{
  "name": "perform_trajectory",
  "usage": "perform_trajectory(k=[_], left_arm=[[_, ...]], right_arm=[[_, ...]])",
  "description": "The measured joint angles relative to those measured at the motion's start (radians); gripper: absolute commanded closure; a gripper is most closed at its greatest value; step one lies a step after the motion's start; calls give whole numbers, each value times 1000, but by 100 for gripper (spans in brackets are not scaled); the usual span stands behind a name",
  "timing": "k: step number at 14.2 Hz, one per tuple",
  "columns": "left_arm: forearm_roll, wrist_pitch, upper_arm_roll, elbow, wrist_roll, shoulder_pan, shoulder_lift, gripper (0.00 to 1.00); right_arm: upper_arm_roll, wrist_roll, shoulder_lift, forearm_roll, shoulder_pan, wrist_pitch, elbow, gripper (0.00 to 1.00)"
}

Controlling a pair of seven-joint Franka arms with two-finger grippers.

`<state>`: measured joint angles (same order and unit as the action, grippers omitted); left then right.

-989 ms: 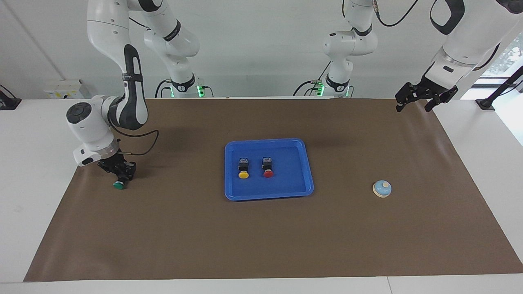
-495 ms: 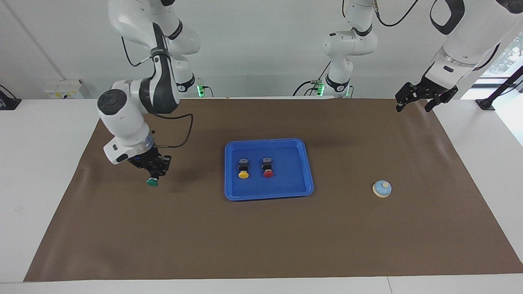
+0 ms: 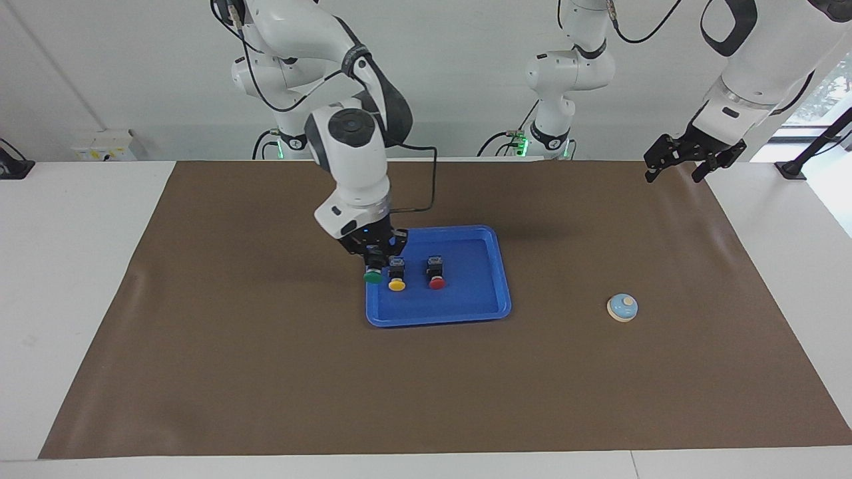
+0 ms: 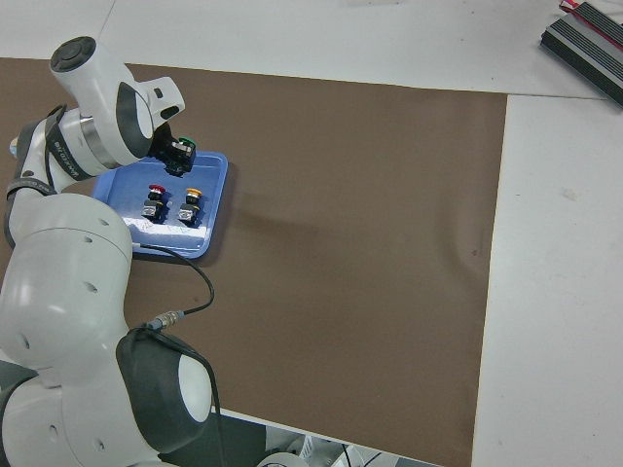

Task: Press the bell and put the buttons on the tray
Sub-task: 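Place the green button in the tray beside the red one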

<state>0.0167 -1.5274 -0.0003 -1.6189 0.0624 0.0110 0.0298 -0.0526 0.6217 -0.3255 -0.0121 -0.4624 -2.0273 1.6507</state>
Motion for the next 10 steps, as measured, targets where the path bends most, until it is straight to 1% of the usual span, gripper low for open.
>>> perform_trajectory(k=[3,5,7,10], left_arm=[[0,0,0,0,0,0,0,0],[0,0,0,0,0,0,0,0],[0,0,0,0,0,0,0,0],[0,0,0,0,0,0,0,0]], right_arm=[[1,127,-93,0,-122,0,-73,100],[2,162,-155,0,-174,-37,-104,100],[2,173,-189,-1,-203,-89,-108,100],[2,173,-209,-2,-237,-133,-101,100]])
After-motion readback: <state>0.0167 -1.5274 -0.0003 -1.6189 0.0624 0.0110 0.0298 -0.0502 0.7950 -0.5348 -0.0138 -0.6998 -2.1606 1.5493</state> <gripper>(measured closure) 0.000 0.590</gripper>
